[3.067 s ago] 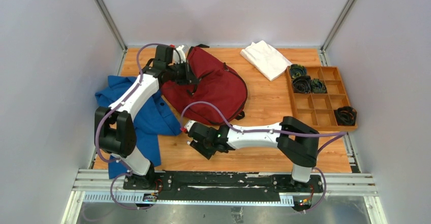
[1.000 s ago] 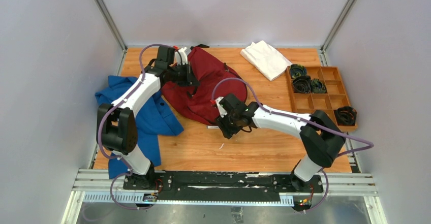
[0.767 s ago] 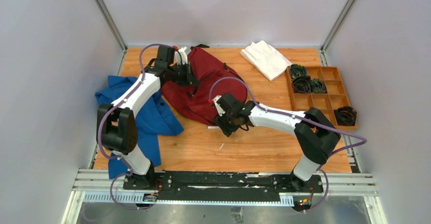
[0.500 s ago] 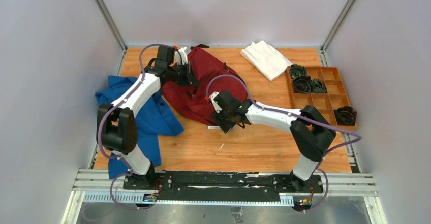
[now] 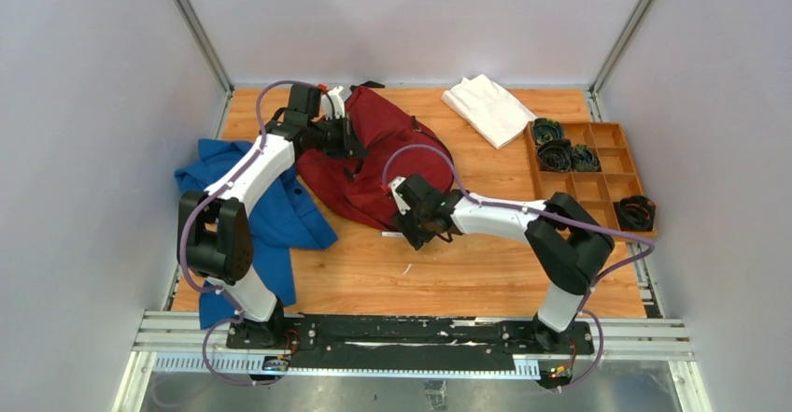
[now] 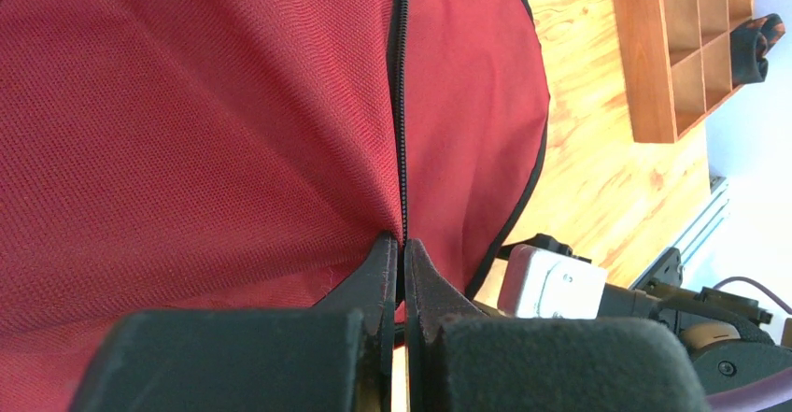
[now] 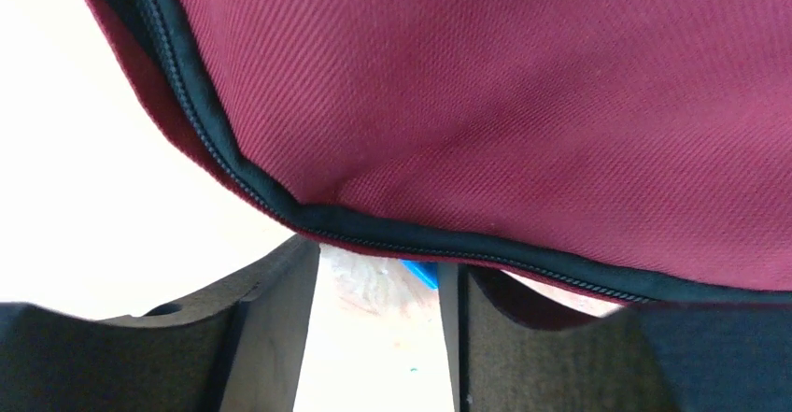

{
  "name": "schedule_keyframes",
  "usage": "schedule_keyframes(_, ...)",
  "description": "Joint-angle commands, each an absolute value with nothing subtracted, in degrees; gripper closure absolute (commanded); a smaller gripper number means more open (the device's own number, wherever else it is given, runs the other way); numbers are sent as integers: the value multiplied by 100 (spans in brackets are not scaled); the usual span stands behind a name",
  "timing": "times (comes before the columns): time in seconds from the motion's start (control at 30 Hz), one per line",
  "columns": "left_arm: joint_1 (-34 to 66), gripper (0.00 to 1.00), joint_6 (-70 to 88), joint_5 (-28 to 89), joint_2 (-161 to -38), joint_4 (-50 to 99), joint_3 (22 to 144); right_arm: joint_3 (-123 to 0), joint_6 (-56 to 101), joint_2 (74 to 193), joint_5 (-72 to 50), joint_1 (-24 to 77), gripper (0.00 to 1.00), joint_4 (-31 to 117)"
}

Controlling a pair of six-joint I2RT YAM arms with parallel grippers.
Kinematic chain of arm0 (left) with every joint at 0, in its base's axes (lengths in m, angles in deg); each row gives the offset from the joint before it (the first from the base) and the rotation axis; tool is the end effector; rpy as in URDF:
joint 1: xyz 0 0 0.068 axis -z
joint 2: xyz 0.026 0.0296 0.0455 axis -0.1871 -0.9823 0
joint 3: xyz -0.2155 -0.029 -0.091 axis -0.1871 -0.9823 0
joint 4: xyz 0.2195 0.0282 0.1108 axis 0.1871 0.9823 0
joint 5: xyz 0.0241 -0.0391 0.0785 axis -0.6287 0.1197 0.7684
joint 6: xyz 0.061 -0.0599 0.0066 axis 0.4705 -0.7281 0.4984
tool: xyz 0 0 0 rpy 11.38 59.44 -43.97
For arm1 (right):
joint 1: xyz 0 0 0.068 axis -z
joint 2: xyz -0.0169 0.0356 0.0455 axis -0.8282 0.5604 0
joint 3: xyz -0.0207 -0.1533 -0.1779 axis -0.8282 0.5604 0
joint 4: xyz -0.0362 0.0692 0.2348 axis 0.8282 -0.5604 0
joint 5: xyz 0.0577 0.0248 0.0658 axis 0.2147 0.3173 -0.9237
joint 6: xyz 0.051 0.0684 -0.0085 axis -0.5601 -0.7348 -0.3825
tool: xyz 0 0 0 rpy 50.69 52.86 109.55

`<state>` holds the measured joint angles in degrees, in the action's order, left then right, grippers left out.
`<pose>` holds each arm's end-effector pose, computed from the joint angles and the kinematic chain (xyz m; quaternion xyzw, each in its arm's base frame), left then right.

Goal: Pack the student bag
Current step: Pick up the stationery from the center of the board.

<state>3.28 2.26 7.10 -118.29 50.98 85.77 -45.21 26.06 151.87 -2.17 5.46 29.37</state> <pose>0.3537 -0.1296 0.2230 0.0718 0.8881 -0.3478 0.2919 0.2293 0.2762 0.1107 -0.3810 0.8736 0.1302 0.2733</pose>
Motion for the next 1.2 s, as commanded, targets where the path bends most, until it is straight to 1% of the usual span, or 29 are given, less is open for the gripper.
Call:
schedule_keyframes(0.0, 381, 100, 204, 405, -11834, 5147, 8680, -4056, 2389, 15014, -544, 489, 49, 2816)
schedule_keyframes(0.1, 381, 100, 183, 406, -11825, 5112, 8658, -4028, 2337, 14983, -643, 235, 53, 2762)
schedule_keyframes(0.27, 381, 100, 74, 365, -11798, 4942, 8526, -4121, 2270, 15092, -736, -70, 53, 2749)
schedule_keyframes(0.73, 381, 100, 91, 378, -11776, 4972, 8515, -4121, 2215, 15153, -637, -77, 52, 2792)
schedule_keyframes(0.77, 381, 100, 90, 378, -11785, 4971, 8511, -4114, 2207, 15163, -631, -75, 54, 2790)
schedule_keyframes(0.87, 381, 100, 68, 383, -11778, 4963, 8504, -4104, 2188, 15219, -628, -77, 69, 2802)
schedule_keyframes(1.0, 381, 100, 14, 334, -11753, 4906, 8494, -4077, 2167, 15265, -599, -85, 98, 2803)
schedule_keyframes(1.03, 381, 100, -3, 336, -11740, 4886, 8494, -4079, 2134, 15264, -546, -84, 100, 2770)
schedule_keyframes(1.17, 381, 100, -76, 340, -11729, 4869, 8527, -4168, 2037, 15018, -425, -180, 100, 2412)
